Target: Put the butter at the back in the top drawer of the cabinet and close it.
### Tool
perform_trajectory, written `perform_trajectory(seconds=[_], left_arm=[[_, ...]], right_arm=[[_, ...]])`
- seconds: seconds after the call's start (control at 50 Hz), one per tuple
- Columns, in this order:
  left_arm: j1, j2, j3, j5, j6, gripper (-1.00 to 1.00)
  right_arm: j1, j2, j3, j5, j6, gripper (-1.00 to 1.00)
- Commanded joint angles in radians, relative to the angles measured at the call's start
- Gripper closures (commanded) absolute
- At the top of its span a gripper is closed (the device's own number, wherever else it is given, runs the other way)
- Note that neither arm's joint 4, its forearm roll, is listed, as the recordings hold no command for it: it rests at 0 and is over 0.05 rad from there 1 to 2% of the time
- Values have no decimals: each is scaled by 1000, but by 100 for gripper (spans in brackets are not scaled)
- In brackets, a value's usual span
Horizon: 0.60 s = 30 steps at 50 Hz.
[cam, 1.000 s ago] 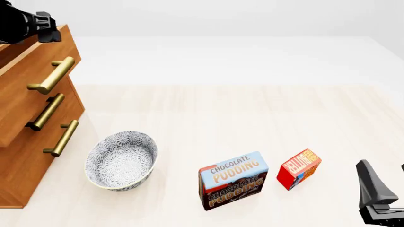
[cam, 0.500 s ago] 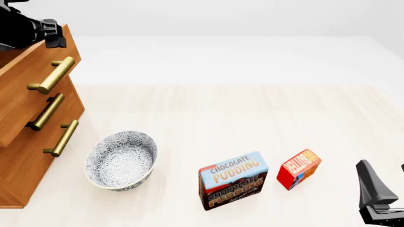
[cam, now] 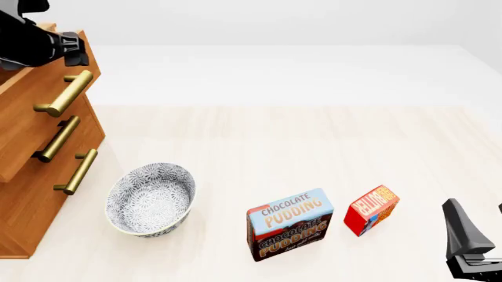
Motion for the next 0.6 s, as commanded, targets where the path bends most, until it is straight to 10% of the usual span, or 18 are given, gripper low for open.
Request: perform_trajectory(seconds=[0.02,0.6], left_arm=[[-1,16,8,-11,-3,-100],[-18,26,30,-21,7,-100]], right_arm=[[0,0,0,0,0,-100],[0,0,0,0,0,-100]])
